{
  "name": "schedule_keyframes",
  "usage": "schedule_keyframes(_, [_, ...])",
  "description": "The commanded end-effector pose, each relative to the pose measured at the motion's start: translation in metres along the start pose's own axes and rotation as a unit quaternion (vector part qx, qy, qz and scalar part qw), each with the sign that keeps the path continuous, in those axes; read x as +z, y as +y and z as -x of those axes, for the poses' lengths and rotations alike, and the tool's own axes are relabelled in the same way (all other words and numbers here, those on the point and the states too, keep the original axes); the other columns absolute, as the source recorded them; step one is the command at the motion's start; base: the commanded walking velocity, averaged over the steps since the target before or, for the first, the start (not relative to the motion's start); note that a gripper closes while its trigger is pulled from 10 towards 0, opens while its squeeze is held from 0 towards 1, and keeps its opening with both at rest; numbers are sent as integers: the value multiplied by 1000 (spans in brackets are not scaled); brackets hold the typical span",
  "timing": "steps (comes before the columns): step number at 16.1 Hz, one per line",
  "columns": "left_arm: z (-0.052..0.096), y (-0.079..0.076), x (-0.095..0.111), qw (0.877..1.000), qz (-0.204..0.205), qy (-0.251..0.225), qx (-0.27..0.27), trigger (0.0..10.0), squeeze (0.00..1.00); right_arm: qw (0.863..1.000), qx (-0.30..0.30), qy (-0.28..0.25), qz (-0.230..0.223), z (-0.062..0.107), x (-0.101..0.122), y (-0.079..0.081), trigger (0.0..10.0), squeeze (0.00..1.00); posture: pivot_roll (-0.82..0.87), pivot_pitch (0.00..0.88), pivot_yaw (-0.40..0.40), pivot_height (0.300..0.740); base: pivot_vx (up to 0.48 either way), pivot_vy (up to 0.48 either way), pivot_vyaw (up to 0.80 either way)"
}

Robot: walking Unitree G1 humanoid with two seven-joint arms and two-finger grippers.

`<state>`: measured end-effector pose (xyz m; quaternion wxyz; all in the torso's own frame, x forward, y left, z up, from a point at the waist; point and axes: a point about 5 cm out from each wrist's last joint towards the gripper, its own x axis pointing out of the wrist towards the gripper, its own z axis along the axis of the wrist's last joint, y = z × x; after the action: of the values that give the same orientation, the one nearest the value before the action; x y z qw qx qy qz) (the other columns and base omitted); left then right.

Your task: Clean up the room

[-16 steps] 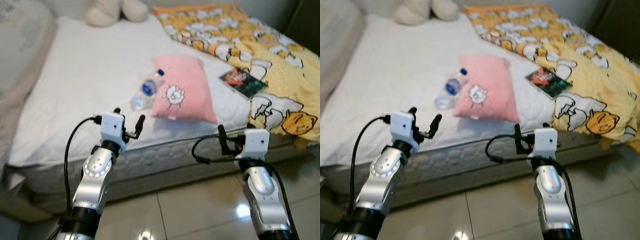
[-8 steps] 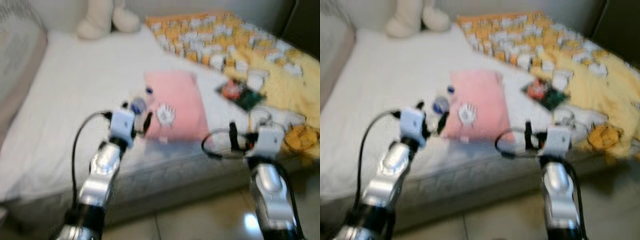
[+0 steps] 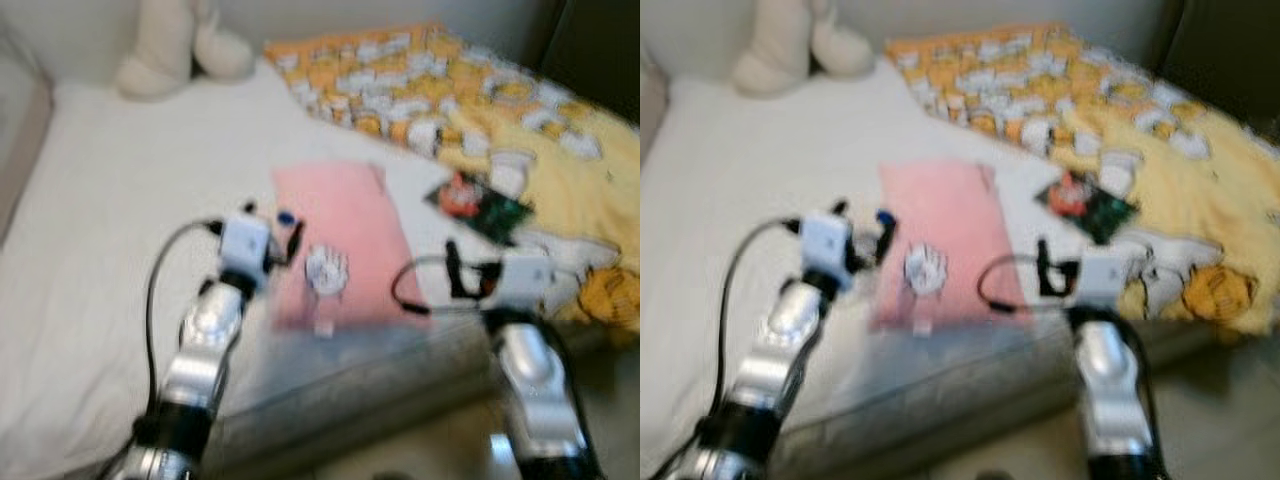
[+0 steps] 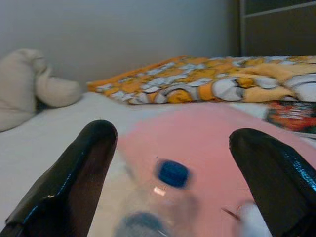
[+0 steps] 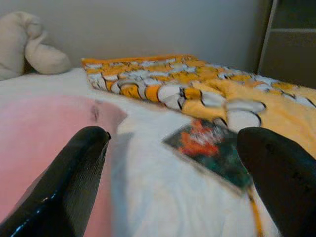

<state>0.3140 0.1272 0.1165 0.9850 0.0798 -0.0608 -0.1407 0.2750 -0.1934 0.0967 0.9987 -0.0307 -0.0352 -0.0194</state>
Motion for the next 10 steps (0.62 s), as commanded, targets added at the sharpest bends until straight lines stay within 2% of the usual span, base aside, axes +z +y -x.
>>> schedule_keyframes(1, [1,15,-4,999,-6,17,29,10000,0,1000,16,-7,-5,-1,4,9,10000,0,-122,0,39,740,0,0,0])
schedule_keyframes(4, [-16,9,-5,999,-19,44,-3,10000,0,1000,23,-4,-5,3,5,10,10000,0,-126,0,31,740,0,0,0])
schedule_keyframes(6, [-31,-5,5,999,0,32,-34,10000,0,1000,25,-1,-4,6,4,11,10000,0,-139,0,41,740,0,0,0])
schedule_keyframes(7, [-31,-5,5,999,0,32,-34,10000,0,1000,25,-1,-4,6,4,11,10000,0,-139,0,41,740,0,0,0])
schedule_keyframes(8, [-37,-12,11,998,14,24,-49,10000,0,1000,22,0,-5,7,4,11,10000,0,-147,0,49,740,0,0,0])
schedule_keyframes(10, [-45,-16,18,998,23,12,-58,10000,0,1000,19,1,-8,11,4,11,10000,0,-156,0,57,740,0,0,0])
